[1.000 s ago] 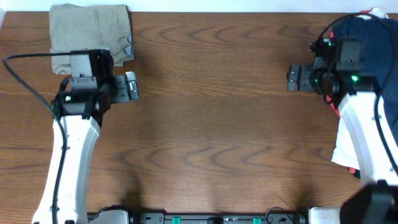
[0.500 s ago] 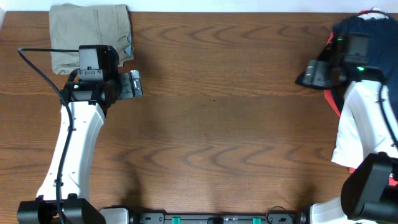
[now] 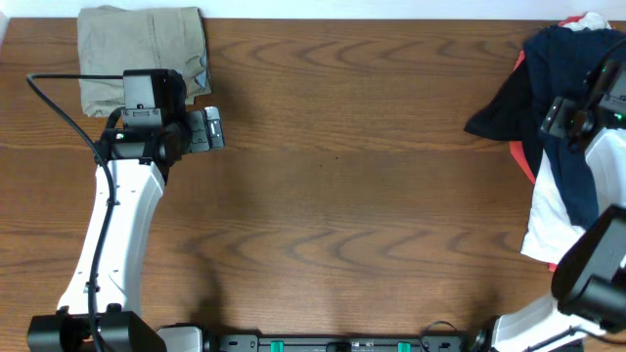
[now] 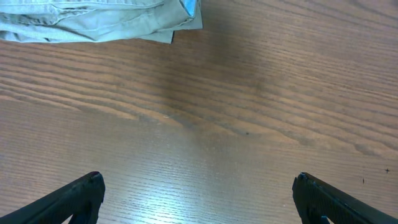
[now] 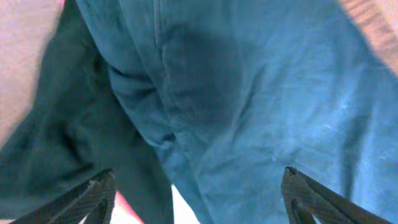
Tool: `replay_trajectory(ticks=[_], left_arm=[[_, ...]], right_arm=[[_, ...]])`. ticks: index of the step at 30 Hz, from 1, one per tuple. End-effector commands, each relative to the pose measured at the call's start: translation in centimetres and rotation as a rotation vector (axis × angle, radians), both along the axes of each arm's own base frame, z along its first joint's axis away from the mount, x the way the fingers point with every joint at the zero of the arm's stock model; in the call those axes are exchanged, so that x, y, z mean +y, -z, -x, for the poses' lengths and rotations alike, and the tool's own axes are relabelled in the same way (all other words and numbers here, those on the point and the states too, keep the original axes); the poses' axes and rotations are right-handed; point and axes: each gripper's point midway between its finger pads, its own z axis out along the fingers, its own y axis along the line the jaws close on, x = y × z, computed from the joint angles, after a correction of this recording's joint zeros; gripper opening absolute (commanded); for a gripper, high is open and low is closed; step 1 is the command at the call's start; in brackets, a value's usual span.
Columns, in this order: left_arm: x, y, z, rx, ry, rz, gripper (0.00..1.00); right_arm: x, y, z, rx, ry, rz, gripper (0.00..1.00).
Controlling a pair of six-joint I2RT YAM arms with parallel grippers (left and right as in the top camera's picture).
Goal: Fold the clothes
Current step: 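Grasp the navy shorts on the pile with the right gripper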
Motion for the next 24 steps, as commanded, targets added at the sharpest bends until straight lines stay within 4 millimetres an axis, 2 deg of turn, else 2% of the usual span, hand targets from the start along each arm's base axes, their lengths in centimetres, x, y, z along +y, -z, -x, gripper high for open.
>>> replay_trajectory(ticks=[1, 4, 7, 14, 17, 19, 24], left_arm=[[-0.1, -0.2, -0.3, -0.008, -0.004, 0.006, 0.98], [-0.1, -0.2, -0.3, -0.008, -0.004, 0.006, 0.98], [-0.1, -0.3, -0.3, -0.008, -0.005, 0.006, 0.98], [-0.1, -0.3, -0.3, -0.010, -0.004, 0.006, 0.98], [-0.1, -0.3, -0.3, -0.009, -0.004, 0.006, 0.98], [-0.1, -0.3, -0.3, -0.009, -0.004, 0.006, 0.98], [-0.1, -0.3, -0.3, -0.009, -0.004, 0.006, 0.98]], right_arm=[[-1.1, 2.5, -0.1, 0.059, -0.028, 0.013, 0.77], [-1.8, 4.6, 0.1, 0.088, -0.014, -0.001, 0.72], [-2.4, 5.7, 0.3, 0.103, -0.003, -0.009, 0.63], [-3.4, 5.7, 0.5, 0.092, 0.018, -0.005, 0.48], [-3.5, 5.9, 0.6, 0.095, 0.020, -0.006, 0.37], [-3.4, 6.1, 0.6, 0.097, 0.020, -0.008, 0.26], [-3.1, 6.8, 0.5, 0.104, 0.007, -0.030, 0.24]])
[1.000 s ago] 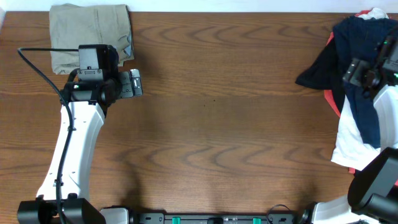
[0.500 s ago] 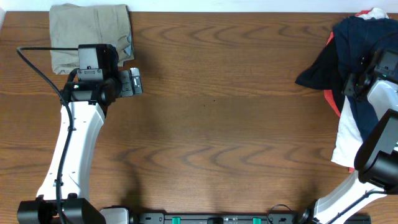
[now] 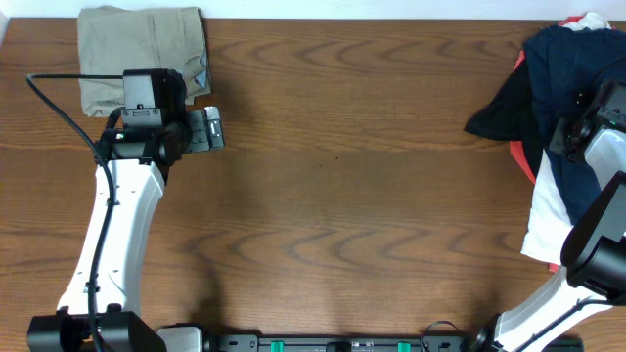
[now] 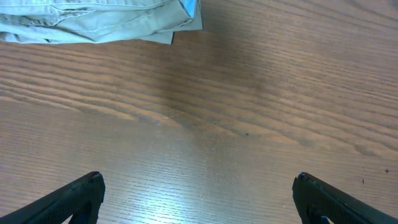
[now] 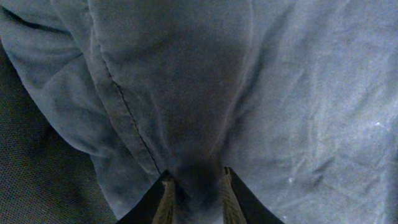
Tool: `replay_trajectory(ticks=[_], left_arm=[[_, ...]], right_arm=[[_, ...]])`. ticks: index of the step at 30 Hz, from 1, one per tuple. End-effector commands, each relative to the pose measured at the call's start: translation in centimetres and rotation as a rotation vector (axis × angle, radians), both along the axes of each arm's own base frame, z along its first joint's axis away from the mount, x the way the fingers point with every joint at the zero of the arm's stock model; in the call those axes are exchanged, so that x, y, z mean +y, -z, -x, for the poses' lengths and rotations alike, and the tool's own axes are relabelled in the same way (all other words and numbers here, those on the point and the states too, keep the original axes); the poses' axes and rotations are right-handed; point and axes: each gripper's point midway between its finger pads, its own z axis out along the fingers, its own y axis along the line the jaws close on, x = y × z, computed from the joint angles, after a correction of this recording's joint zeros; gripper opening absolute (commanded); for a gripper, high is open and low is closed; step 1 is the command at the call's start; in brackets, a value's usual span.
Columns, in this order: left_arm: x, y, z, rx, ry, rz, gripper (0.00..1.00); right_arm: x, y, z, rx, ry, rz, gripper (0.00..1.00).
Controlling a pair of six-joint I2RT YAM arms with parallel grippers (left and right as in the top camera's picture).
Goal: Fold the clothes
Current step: 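Grasp the navy shorts on the pile with the right gripper, then pull the navy shorts left and lay them flat mid-table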
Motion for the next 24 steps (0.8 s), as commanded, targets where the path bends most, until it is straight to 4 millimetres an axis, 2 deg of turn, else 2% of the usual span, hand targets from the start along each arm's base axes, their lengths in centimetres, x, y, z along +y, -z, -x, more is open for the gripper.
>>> replay_trajectory(ticks=[1, 5, 7, 10, 13, 16, 18, 22, 24], left_arm=[[-0.1, -0.2, -0.2, -0.007, -0.004, 0.007, 0.98], [-0.1, -0.2, -0.2, -0.007, -0.004, 0.007, 0.98], [-0.1, -0.2, -0.2, -0.007, -0.004, 0.006, 0.98], [0.0, -0.3, -0.3, -0.009, -0.009, 0.001, 0.98], [0.0, -0.3, -0.4, -0.014, -0.009, 0.000, 0.98], [0.1, -0.5, -0.5, -0.022, -0.009, 0.000, 0.98], [0.1, -0.6, -0.7, -0.030, -0.010, 0.000, 0.98], [0.3, -0.7, -0.8, -0.036, -0.015, 0.000, 0.98], [0.6, -0.7, -0.8, -0.037, -0.024, 0.000, 0.98]], right_arm=[[-0.1, 0.7, -0.3, 0.003, -0.006, -0.015, 0.24], [0.0, 1.2, -0.2, 0.013, -0.008, -0.023, 0.15], [0.0, 1.2, -0.2, 0.013, -0.008, -0.023, 0.01], [0.1, 0.9, -0.3, 0.010, -0.013, -0.018, 0.01], [0.5, -0.7, -0.6, -0.004, -0.037, -0.006, 0.01], [1.7, -4.3, -1.4, -0.056, -0.071, -0.005, 0.01], [3.3, -7.8, -2.1, -0.109, -0.117, -0.026, 0.01], [8.6, -14.3, -3.4, -0.215, -0.258, -0.091, 0.01], [12.4, -17.0, -3.5, -0.230, -0.335, -0.110, 0.01]])
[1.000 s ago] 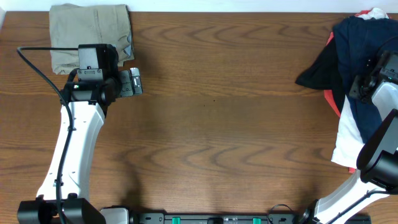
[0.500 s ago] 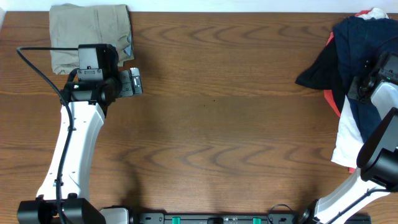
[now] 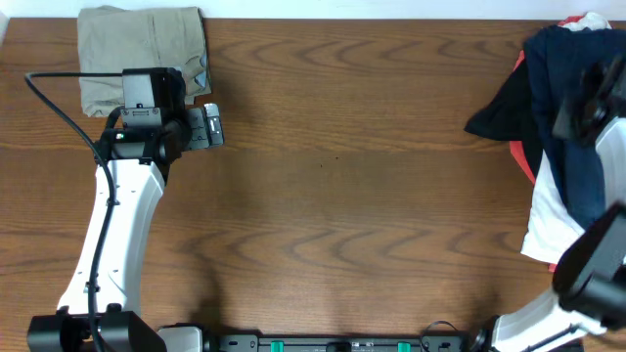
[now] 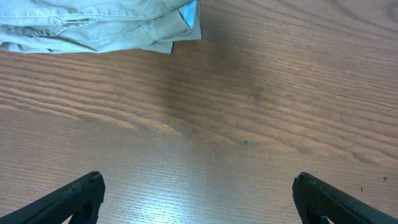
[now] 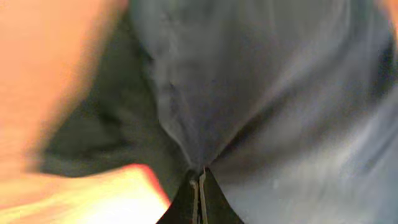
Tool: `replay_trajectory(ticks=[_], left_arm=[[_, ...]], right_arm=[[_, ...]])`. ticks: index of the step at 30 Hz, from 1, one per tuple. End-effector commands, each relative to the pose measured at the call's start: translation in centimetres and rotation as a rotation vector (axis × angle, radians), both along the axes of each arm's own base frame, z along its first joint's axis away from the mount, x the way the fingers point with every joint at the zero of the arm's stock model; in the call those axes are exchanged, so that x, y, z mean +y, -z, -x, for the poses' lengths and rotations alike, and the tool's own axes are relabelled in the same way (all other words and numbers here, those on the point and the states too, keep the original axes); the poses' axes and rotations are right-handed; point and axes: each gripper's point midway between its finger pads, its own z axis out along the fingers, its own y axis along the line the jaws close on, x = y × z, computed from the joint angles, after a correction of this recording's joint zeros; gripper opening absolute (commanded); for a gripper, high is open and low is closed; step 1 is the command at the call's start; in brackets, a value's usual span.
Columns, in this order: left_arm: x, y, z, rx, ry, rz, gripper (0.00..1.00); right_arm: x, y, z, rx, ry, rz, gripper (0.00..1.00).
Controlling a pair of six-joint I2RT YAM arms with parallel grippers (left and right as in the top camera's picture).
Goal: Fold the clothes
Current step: 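Pull the navy shorts left and lay them flat mid-table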
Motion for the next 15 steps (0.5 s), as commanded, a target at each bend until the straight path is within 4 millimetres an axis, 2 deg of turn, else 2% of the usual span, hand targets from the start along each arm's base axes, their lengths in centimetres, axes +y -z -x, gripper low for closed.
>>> replay_trajectory(ticks=[1, 5, 9, 10, 13, 15], left_arm=[[0.7, -0.3, -0.2, -0.009, -0.026, 0.002, 0.98], [1.8, -0.4, -0.2, -0.010, -0.054, 0.001, 0.98], [3.5, -0.4, 0.0, -0.010, -0.098, 0.001, 0.98], [3.9, -0.4, 0.1, -0.010, -0.109, 0.001, 0.98], [5.4, -0.3, 0.3, -0.009, -0.147, 0.001, 0.98], [6.4, -0.4, 0.5, -0.009, -0.173, 0.001, 0.98]], right_arm=[[7.8, -6.6, -1.8, -0.129, -0.202, -0.060, 0.01], [16.1, -7.5, -1.7, -0.097, -0.381, -0.119, 0.01], [26.6, -6.9, -0.5, -0.060, -0.609, -0.187, 0.01], [28.7, -6.8, -0.1, -0.053, -0.648, -0.196, 0.01], [36.7, -6.4, 2.3, -0.034, -0.830, -0.241, 0.01], [40.8, -5.9, 4.2, -0.011, -0.930, -0.254, 0.01]])
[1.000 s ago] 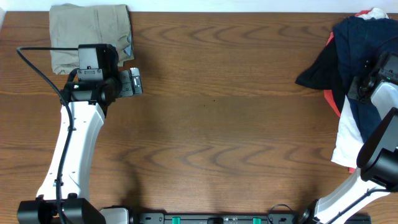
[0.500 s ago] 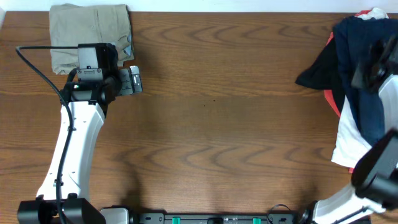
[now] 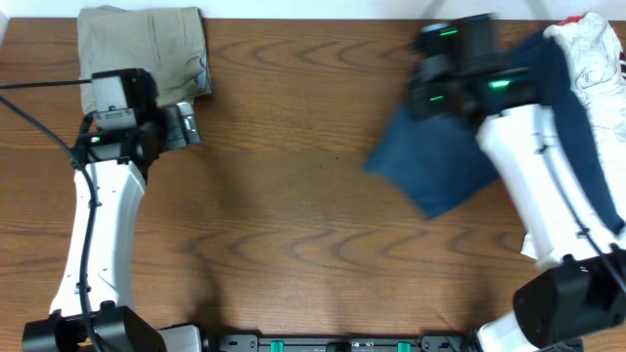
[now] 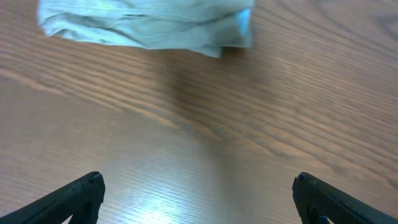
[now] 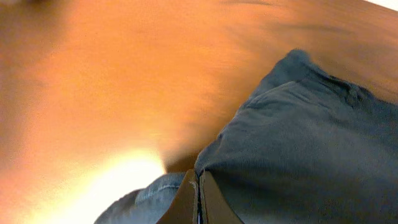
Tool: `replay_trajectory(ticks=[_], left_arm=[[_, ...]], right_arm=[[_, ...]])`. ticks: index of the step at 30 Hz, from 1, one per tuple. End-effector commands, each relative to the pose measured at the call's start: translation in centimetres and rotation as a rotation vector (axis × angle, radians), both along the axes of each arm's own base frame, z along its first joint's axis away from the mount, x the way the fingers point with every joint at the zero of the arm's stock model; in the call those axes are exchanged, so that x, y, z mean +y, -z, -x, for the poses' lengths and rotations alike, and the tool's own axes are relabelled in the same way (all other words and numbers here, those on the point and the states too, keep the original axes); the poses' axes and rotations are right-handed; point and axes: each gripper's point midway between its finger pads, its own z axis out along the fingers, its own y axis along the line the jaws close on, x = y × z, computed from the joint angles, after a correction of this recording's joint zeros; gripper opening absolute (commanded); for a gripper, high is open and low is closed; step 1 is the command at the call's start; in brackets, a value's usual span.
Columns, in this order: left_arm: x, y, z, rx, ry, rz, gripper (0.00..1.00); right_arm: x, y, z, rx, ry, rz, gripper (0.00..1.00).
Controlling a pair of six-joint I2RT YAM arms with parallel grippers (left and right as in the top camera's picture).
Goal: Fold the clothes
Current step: 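Pull the navy shorts left and lay them flat mid-table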
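A dark blue garment point(image 3: 438, 164) hangs and trails over the table right of centre, pulled out from the pile. My right gripper point(image 5: 199, 186) is shut on a fold of this blue garment point(image 5: 298, 124), with the jaws pressed together. A folded khaki garment point(image 3: 142, 47) lies at the far left corner. My left gripper point(image 3: 184, 127) stands just right of it and a little nearer, open. In the left wrist view the left gripper point(image 4: 198, 190) holds nothing over bare wood, and the khaki garment point(image 4: 146, 22) lies ahead of it.
A white cloth point(image 3: 590, 49) tops what is left of the pile at the far right corner, with more dark blue fabric point(image 3: 579, 156) beside my right arm. The wooden table point(image 3: 293, 215) stretches between the two arms.
My right gripper, shut on the blue garment, has gone from the pile at the right edge to left of it, and the garment came along. The left gripper has shifted slightly left.
My right gripper was open over the blue garment on the pile. Then its jaws were closing round a fold, then shut on it. Now the garment is drawn out toward the table's middle. The left gripper stayed open near the khaki garment throughout.
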Motion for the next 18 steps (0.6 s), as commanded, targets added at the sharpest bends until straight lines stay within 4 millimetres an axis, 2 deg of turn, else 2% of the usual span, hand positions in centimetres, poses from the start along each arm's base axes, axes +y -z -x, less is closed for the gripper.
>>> replay_trajectory(ticks=[1, 3, 5, 7, 9, 10, 11, 13, 15, 18], left_arm=[[1.6, -0.4, 0.1, -0.009, -0.049, 0.000, 0.98], [2.4, -0.3, 0.2, -0.008, -0.065, -0.002, 0.98], [2.9, -0.3, 0.3, -0.007, -0.068, -0.010, 0.98], [3.2, -0.3, 0.4, -0.005, -0.061, -0.021, 0.98], [3.2, -0.3, 0.4, -0.003, -0.045, -0.033, 0.98], [3.2, -0.3, 0.4, -0.002, -0.037, -0.038, 0.98], [3.1, -0.3, 0.4, -0.002, -0.031, -0.040, 0.98], [2.7, -0.4, 0.2, -0.004, 0.003, -0.044, 0.98], [1.5, -0.8, -0.2, -0.020, 0.071, -0.039, 0.98], [-0.9, -2.3, -1.5, -0.070, 0.149, -0.031, 0.98]], right_arm=[[7.7, 0.4, 3.9, 0.043, -0.189, -0.062, 0.01], [11.5, 0.8, 6.5, 0.061, -0.294, -0.072, 0.01], [13.8, 0.7, 8.2, 0.061, -0.359, -0.080, 0.01], [15.1, 0.1, 9.2, 0.045, -0.394, -0.087, 0.07], [15.2, -0.9, 8.9, 0.031, -0.382, -0.103, 0.13], [14.8, -1.4, 8.4, 0.026, -0.361, -0.113, 0.21], [14.2, -1.9, 7.8, 0.019, -0.341, -0.119, 0.34], [12.2, -3.0, 6.1, 0.008, -0.281, -0.127, 0.52], [9.4, -3.8, 4.2, 0.003, -0.208, -0.127, 0.58], [4.6, -4.2, 1.1, -0.008, -0.079, -0.135, 0.61]])
